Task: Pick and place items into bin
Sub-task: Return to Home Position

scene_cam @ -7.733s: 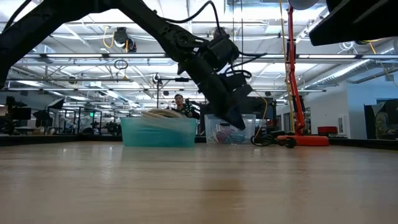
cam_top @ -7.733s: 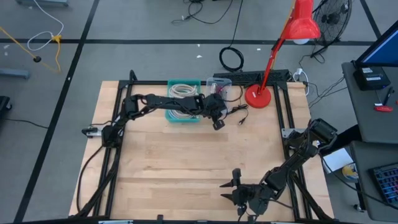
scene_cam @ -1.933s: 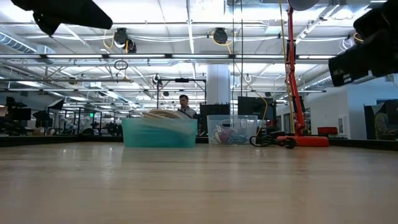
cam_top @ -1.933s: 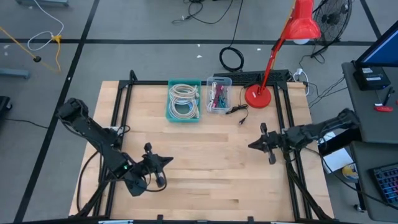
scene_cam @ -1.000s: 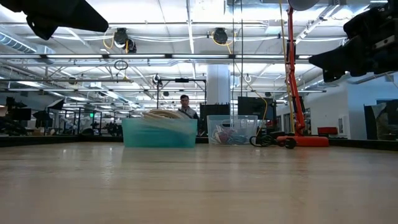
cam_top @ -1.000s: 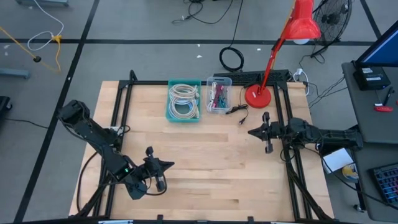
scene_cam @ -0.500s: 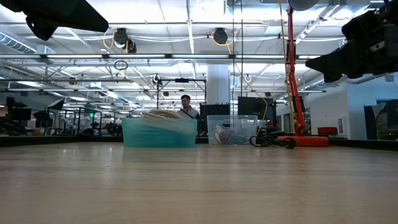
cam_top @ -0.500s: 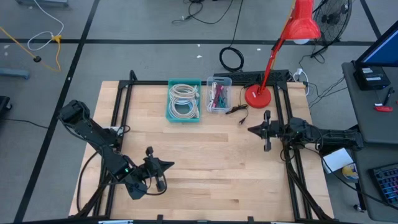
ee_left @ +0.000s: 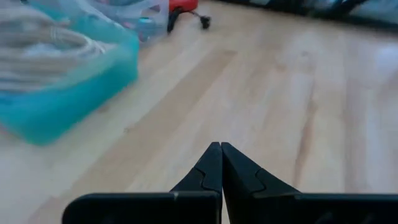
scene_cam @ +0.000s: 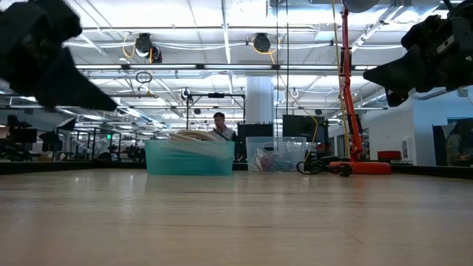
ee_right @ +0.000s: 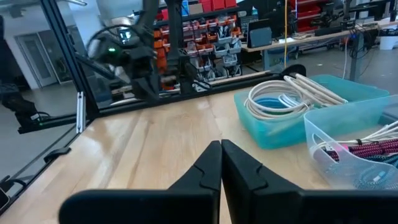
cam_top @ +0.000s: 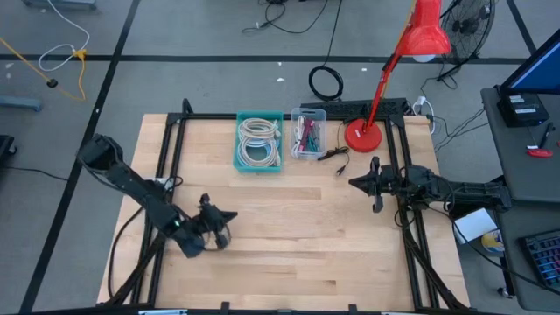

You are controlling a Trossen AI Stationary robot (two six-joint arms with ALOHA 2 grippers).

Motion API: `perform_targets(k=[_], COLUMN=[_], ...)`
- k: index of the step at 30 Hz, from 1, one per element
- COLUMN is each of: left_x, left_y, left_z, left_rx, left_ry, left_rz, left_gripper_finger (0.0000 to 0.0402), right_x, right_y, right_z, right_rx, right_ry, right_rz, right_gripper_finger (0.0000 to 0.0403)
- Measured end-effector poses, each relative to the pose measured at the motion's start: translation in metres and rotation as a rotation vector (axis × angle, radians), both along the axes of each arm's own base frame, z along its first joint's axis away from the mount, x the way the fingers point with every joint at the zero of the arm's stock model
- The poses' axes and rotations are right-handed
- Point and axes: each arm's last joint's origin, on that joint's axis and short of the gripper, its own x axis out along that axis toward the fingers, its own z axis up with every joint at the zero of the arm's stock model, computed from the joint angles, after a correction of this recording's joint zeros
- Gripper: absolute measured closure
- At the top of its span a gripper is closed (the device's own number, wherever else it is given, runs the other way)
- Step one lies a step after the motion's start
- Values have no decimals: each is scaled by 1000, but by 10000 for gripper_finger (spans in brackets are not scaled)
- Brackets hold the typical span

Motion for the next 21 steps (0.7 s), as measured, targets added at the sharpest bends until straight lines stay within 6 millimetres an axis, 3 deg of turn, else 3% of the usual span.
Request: perform_targets(k=[4, 8, 13, 21], left_x=[-28, -47, -36, -21], left_y=[24, 47, 64, 103], left_z=[-20, -18, -5, -4], left_rx=[-109, -143, -41, -7], left_ry=[-162, -360, -399, -379], left_rz=[-69, -183, -262, -370], left_gripper_finger=[401, 401, 401, 401], right_x=[0, 0, 0, 1], right_y=[0, 0, 0, 0], right_z=[0, 0, 0, 0], right_rx=[1, 0, 0, 0], right_ry=[-1, -2, -3, -2], right_rz=[0, 0, 0, -3], right_gripper_finger=[403, 403, 403, 403])
